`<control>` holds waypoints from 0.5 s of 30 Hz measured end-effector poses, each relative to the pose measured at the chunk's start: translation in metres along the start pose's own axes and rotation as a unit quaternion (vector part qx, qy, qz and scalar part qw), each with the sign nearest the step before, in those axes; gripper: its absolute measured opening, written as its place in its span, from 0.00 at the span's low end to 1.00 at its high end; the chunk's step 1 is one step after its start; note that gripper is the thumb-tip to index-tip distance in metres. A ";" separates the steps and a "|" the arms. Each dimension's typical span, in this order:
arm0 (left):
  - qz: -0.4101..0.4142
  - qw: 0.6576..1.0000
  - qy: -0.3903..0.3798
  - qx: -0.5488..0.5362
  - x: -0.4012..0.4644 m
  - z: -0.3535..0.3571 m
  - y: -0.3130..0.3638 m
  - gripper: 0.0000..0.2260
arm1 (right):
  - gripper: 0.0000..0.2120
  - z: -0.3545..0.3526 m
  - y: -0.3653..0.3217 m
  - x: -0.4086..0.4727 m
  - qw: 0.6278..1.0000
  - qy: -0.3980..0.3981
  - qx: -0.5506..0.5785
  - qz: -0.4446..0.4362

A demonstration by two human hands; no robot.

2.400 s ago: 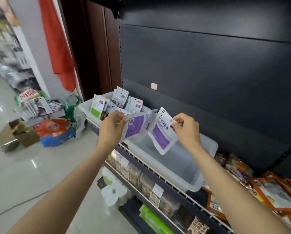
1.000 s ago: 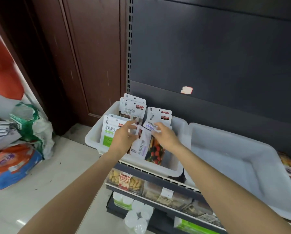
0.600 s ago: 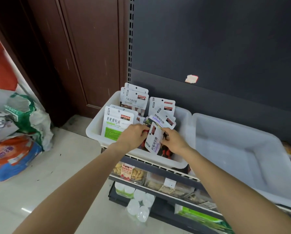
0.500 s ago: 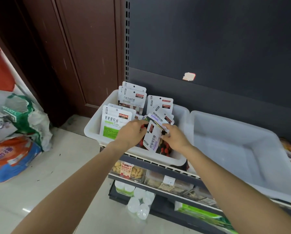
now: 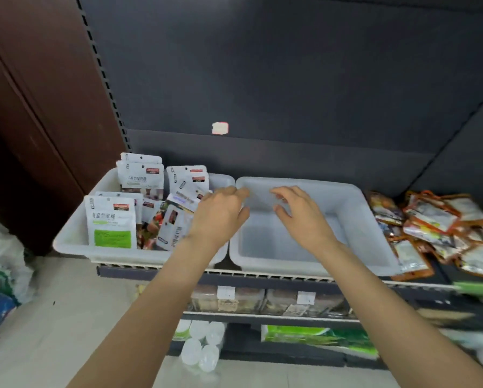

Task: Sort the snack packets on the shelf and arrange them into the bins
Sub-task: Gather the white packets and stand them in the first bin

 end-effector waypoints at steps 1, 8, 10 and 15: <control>0.005 1.000 -0.001 -0.025 0.006 0.002 0.018 0.16 | 0.16 -0.014 0.014 -0.008 1.000 0.010 0.000 0.008; 0.053 0.987 -0.012 -0.151 0.043 0.039 0.174 0.13 | 0.14 -0.119 0.141 -0.080 0.994 0.067 -0.025 0.082; 0.079 0.986 -0.025 -0.145 0.052 0.053 0.223 0.13 | 0.13 -0.145 0.179 -0.103 0.990 0.080 -0.031 0.108; 0.120 0.972 -0.058 -0.196 0.078 0.092 0.341 0.11 | 0.14 -0.211 0.271 -0.157 0.979 0.105 -0.027 0.174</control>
Point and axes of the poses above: each hand's wrist, its own x-axis towards the middle knuckle, its own z-axis out of the palm, y = z × x, the point moved 2 cm from there along x, towards the middle knuckle, and after that the axes turned 5 degrees about z, right-handed, at the moved point
